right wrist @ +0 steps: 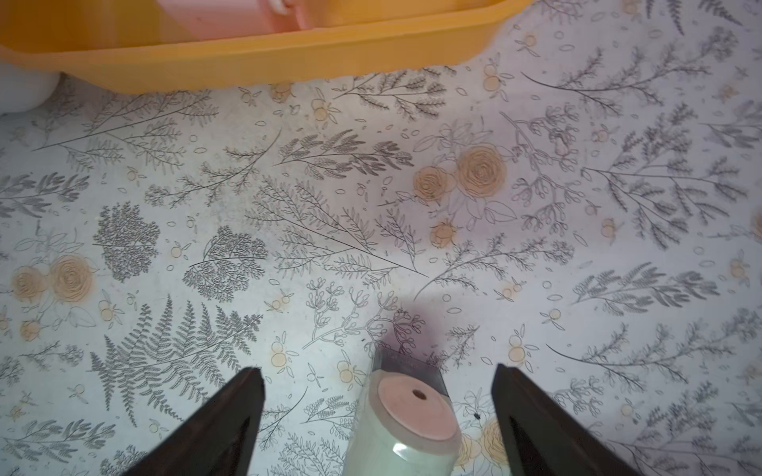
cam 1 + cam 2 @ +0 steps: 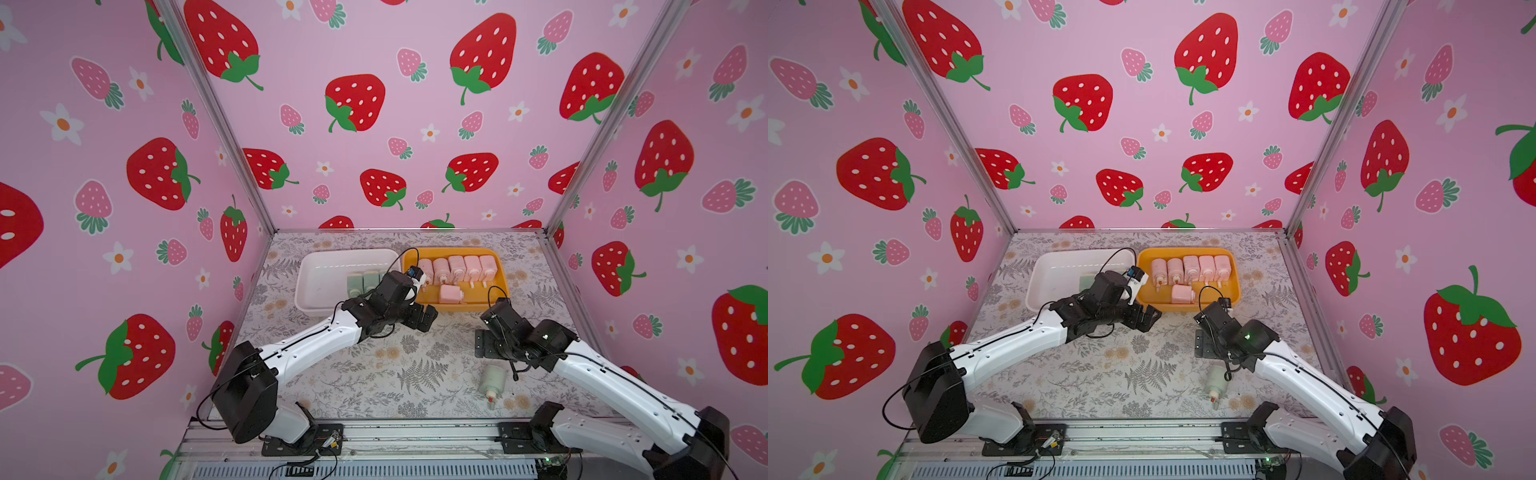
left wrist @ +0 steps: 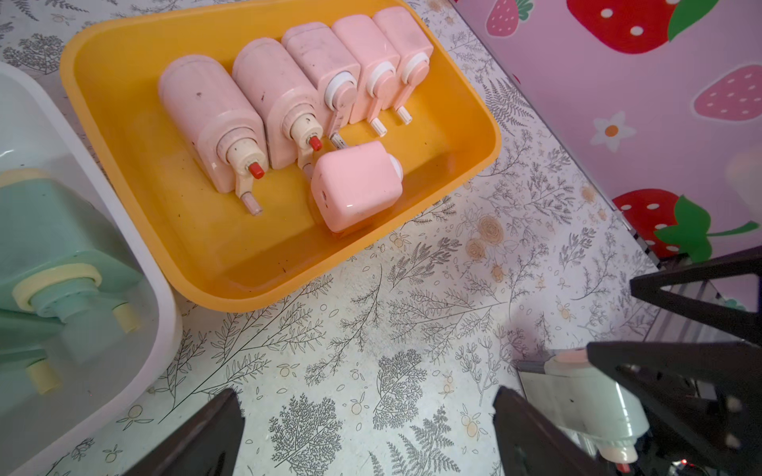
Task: Place the pencil sharpeners by color into the storage box
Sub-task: Pick up the pencil sharpener from the center of the board.
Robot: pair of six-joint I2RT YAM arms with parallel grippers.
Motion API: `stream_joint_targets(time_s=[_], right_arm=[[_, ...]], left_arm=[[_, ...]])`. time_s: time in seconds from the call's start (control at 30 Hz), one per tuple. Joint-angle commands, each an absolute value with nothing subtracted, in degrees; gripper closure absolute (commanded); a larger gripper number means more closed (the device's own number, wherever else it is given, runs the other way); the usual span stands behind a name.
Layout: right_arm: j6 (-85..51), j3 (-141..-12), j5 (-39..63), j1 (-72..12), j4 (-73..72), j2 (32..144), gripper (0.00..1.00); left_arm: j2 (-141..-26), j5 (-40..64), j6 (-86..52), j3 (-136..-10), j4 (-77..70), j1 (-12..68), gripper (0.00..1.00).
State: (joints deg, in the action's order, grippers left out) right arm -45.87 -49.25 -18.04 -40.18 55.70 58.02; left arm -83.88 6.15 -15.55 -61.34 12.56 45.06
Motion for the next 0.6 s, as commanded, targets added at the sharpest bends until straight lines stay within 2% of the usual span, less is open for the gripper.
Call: stream_joint_targets(time_s=[0.0,0.1,0.3,0.57], right_arm=[[-60.52,-47.30,-22.80,-39.83,62.89,58.75,0.12],[-63.54,-46.91,-20.21,-39.53,60.82,62.04,0.12],[-67.45,-47.01,-18.01,-39.33,59.85,67.70,0.26],[-66.66,-43.01,-10.16,-38.06,58.53,66.09,0.26]], left_arm=[[-82.66,7.48,-12.15,-60.33,9.73,46.57,0.00],[-82.68,7.52,-11.69,-59.48,8.81,47.20,0.01],[-82.92,7.48,-10.08,-58.42,8.41,47.54,0.00],[-83.52,7.48,-9.10,-57.27,7.59,47.74,0.00]])
